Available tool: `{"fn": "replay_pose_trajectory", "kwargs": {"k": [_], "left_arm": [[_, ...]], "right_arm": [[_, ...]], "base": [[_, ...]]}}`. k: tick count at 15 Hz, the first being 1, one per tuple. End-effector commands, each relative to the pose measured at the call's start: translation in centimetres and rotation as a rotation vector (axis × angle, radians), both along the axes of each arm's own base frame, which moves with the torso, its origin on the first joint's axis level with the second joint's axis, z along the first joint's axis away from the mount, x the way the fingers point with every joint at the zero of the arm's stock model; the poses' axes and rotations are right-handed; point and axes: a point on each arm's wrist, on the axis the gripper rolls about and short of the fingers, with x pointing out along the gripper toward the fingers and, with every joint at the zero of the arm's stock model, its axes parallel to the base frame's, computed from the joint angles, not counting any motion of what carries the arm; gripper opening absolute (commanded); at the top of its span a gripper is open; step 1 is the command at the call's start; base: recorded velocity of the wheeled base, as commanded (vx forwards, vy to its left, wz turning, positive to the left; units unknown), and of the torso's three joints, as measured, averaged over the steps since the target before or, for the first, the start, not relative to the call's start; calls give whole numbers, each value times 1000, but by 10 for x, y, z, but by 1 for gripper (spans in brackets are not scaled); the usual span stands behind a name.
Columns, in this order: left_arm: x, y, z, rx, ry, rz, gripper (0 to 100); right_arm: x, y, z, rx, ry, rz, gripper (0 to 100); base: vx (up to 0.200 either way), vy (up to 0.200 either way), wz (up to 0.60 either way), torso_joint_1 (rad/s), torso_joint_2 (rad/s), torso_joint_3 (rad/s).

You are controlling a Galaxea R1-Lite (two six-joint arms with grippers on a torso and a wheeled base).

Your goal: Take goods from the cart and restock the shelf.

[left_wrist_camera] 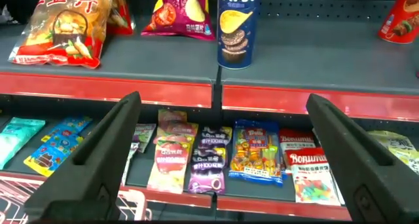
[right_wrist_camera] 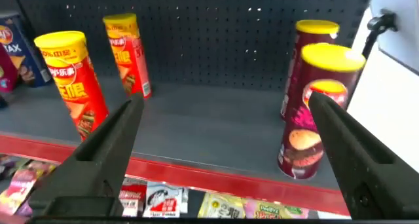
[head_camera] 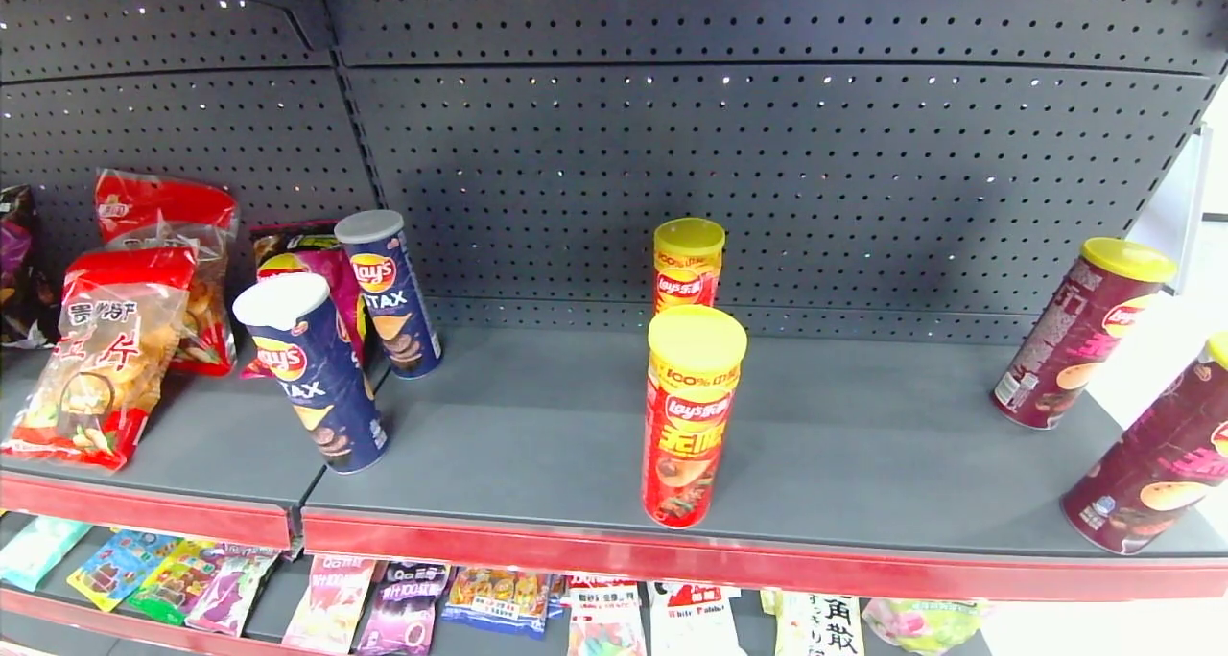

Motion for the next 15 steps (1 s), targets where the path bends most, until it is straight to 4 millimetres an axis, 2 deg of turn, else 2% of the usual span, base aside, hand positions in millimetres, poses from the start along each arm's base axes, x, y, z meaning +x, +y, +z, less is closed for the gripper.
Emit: {"fn": "replay_pose_trajectory", "kwargs": {"k": [1, 2, 3, 5, 7, 8, 9, 11, 13, 15], "left_arm": [[0, 0, 0, 0, -1, 0, 100], [0, 0, 0, 0, -1, 0, 100], [0, 0, 0, 0, -1, 0, 100], [0, 0, 0, 0, -1, 0, 100], [0, 0, 0, 0, -1, 0, 100], [0, 0, 0, 0, -1, 0, 100], [0, 0, 0, 0, -1, 0, 100], [0, 0, 0, 0, -1, 0, 100], [0, 0, 0, 0, -1, 0, 100], [0, 0, 0, 0, -1, 0, 100]], "right_arm": [[77, 5, 45, -33, 256, 35, 100], [88, 6, 48, -36, 286, 40, 100], [125, 12, 52, -74, 381, 72, 100], [150, 30, 55, -93, 440, 189, 100], [159, 47, 50, -94, 486, 287, 100], [168, 64, 46, -103, 516, 363, 100], [176, 73, 43, -115, 537, 389, 100], [184, 85, 35, -143, 585, 419, 100], [195, 96, 13, -197, 680, 415, 100], [202, 103, 2, -214, 730, 417, 100]], "base": [[0, 0, 0, 0, 0, 0], [0, 0, 0, 0, 0, 0], [0, 0, 0, 0, 0, 0], [0, 0, 0, 0, 0, 0], [0, 0, 0, 0, 0, 0], [0, 0, 0, 0, 0, 0], [0, 0, 0, 0, 0, 0], [0, 0, 0, 0, 0, 0], [0, 0, 0, 0, 0, 0], [0, 0, 0, 0, 0, 0]]}}
